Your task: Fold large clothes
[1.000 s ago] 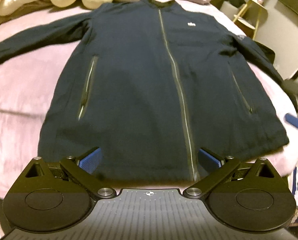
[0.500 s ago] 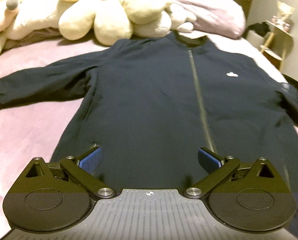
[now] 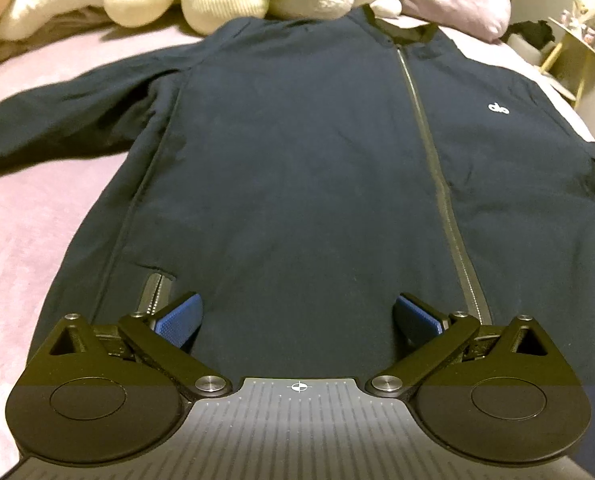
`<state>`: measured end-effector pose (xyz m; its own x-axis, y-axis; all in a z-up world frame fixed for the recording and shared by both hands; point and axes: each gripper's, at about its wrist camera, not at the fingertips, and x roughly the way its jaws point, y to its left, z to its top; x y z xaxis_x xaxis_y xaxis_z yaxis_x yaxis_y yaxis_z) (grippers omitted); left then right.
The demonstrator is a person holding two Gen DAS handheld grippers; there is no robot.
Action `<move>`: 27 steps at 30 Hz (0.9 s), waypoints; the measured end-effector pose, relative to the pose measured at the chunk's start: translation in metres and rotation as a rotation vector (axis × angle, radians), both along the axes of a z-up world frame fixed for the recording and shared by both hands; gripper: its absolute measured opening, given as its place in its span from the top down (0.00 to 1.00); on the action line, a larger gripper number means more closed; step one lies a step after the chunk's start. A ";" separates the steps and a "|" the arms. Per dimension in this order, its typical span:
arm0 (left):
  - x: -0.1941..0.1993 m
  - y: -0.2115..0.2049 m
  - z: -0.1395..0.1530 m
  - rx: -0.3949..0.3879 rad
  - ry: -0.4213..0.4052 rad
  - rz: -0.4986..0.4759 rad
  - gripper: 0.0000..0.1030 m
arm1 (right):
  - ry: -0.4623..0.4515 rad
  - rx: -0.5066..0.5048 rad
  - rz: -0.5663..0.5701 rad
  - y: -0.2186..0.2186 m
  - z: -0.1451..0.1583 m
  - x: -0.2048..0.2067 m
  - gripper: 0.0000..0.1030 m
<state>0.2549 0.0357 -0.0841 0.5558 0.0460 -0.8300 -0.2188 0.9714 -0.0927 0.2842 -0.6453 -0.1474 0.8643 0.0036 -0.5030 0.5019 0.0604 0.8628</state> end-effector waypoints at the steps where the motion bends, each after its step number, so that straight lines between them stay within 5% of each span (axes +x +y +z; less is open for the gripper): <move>1: 0.001 0.002 0.000 -0.007 0.007 -0.009 0.00 | 0.012 -0.002 0.009 -0.002 -0.001 0.003 0.89; 4: 0.005 0.004 0.000 -0.019 0.026 -0.028 0.00 | 0.092 -0.168 0.046 0.007 0.031 0.012 0.91; 7: 0.007 0.005 0.002 -0.027 0.032 -0.033 0.00 | 0.099 -0.602 0.120 0.058 0.108 0.026 0.91; 11: 0.002 0.010 0.011 -0.075 -0.017 -0.044 0.00 | -0.082 -1.062 0.406 0.179 0.186 0.042 0.91; 15: -0.002 0.022 0.023 -0.164 -0.068 -0.036 0.00 | -0.224 -1.426 0.787 0.326 0.177 0.048 0.90; 18: 0.002 0.031 0.035 -0.216 -0.110 -0.046 0.00 | -0.217 -1.561 1.015 0.406 0.132 0.055 0.87; 21: 0.013 0.032 0.042 -0.267 -0.136 -0.067 0.00 | -0.076 -1.660 1.191 0.457 0.079 0.069 0.79; 23: 0.024 0.028 0.045 -0.323 -0.149 -0.082 0.00 | -0.049 -1.739 1.191 0.471 0.063 0.068 0.79; 25: 0.038 0.021 0.045 -0.383 -0.158 -0.097 0.00 | -0.061 -1.714 1.213 0.465 0.072 0.069 0.72; 27: 0.051 0.010 0.043 -0.422 -0.163 -0.119 0.00 | -0.105 -1.609 1.227 0.443 0.091 0.070 0.43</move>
<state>0.3057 0.0459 -0.0412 0.6616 -0.3487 -0.6638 -0.0579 0.8589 -0.5089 0.3538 -0.2018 -0.0567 0.7745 0.1836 -0.6053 -0.4316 0.8530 -0.2935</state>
